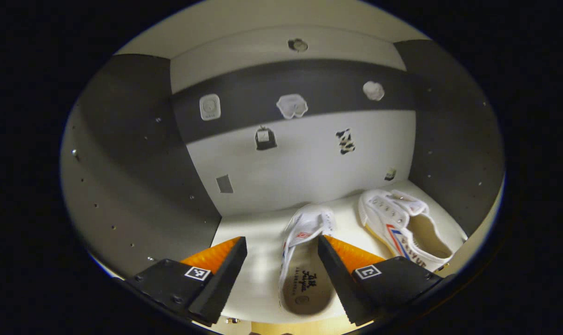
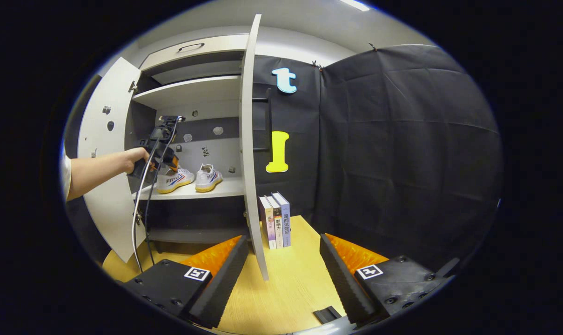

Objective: Grab one shoe with the right hand and put it into the shoe cabinet, grab the other shoe with the left hand and put it into the shoe cabinet; then close the right door with the right hand and the left door with the left hand.

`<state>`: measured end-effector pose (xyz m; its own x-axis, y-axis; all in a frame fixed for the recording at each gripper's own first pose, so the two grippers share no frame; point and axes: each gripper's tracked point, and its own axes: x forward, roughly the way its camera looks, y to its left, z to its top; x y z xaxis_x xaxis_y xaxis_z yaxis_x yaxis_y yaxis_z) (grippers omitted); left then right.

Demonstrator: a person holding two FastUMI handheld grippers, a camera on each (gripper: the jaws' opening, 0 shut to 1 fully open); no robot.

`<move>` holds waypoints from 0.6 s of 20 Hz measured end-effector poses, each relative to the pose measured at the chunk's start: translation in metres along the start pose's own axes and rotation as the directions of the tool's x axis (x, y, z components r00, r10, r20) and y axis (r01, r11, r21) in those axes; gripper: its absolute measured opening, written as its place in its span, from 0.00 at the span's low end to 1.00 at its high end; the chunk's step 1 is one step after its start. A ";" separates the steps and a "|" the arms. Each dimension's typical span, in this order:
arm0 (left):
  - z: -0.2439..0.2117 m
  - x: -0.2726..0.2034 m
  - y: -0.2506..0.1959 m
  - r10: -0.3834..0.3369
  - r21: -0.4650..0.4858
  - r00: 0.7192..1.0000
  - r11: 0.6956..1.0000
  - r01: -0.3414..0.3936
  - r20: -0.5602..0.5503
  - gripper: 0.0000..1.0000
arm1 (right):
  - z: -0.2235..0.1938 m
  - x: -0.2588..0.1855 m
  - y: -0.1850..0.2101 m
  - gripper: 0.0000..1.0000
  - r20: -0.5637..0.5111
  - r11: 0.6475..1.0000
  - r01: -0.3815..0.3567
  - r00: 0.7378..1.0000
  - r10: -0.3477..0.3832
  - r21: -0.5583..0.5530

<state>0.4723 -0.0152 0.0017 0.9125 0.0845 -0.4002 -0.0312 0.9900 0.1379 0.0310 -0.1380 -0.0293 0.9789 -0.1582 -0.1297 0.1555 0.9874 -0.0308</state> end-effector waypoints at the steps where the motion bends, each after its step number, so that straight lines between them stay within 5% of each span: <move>1: 0.007 -0.017 -0.004 -0.019 0.004 0.999 1.000 0.019 0.045 0.95 | 0.001 0.003 -0.002 0.98 -0.001 1.000 0.003 1.000 -0.003 0.009; 8: 0.040 -0.158 -0.027 -0.114 -0.004 0.924 0.992 0.125 0.364 0.96 | 0.042 0.015 -0.021 0.98 0.076 1.000 0.019 0.997 -0.021 0.020; 12: 0.011 -0.222 -0.017 -0.058 0.001 0.870 0.998 0.066 0.489 0.96 | 0.067 0.024 -0.045 0.98 0.111 0.998 0.041 0.993 -0.046 0.044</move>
<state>0.2742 -0.0517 0.0982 0.9955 -0.0389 0.0866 0.0291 0.9933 0.1122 0.0562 -0.1857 0.0355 0.9794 -0.2011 -0.0170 0.2012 0.9795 0.0076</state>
